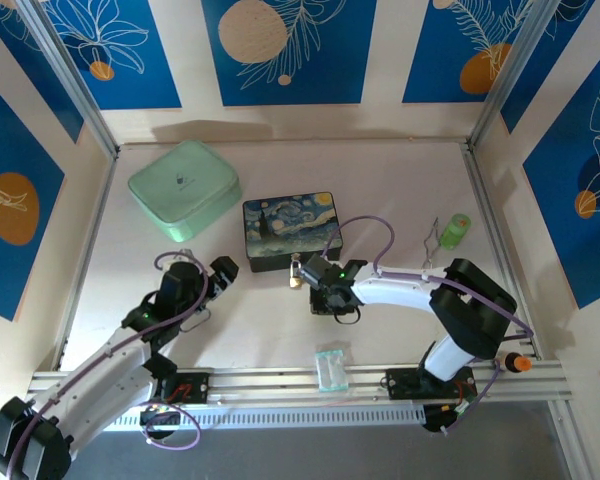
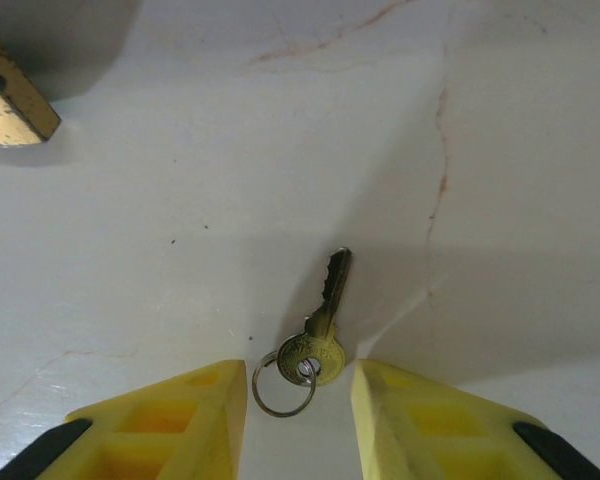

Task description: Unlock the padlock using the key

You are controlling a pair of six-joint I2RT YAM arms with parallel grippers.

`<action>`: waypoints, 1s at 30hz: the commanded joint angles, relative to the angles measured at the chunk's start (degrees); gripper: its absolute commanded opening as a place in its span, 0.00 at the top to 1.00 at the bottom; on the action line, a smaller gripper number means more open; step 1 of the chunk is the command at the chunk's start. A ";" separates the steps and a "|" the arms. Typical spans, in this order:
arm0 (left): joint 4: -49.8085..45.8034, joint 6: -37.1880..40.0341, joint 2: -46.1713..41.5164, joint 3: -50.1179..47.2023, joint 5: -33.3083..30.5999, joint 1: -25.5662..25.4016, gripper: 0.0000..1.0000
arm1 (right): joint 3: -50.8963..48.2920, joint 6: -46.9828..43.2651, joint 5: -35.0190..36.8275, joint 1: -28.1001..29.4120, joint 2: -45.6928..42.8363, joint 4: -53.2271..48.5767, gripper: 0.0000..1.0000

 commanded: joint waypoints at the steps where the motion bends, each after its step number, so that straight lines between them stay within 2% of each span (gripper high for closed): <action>1: -5.52 -0.41 2.93 5.43 0.83 -1.01 0.01 | -0.96 1.26 2.42 0.40 -0.55 -5.14 0.65; 5: -2.05 -2.04 6.33 6.22 1.24 -4.04 0.01 | -1.75 0.31 2.71 0.07 -1.20 -5.24 0.66; 6: -1.49 -2.21 7.13 6.73 0.60 -5.19 0.00 | -1.91 -0.17 2.57 0.09 -1.39 -5.05 0.70; 11: -5.57 -1.63 10.85 11.90 -6.29 -11.36 0.01 | -1.98 -0.52 2.24 -0.26 -1.47 -3.75 0.71; 16: -1.70 -3.20 13.99 11.91 -5.88 -13.59 0.01 | -0.84 -1.29 2.34 -0.46 0.55 -1.62 0.71; 20: -4.05 -4.36 15.86 13.03 -7.62 -14.55 0.01 | -0.51 -1.34 1.76 -0.91 2.58 -0.62 0.81; 24: -9.71 -4.18 17.60 15.93 -9.89 -15.25 0.00 | -1.07 -1.60 1.23 -1.01 3.53 -0.05 0.83; 30: -3.56 -3.36 17.36 13.95 -7.85 -15.59 0.01 | -3.50 -4.81 0.28 -1.95 1.09 1.68 1.00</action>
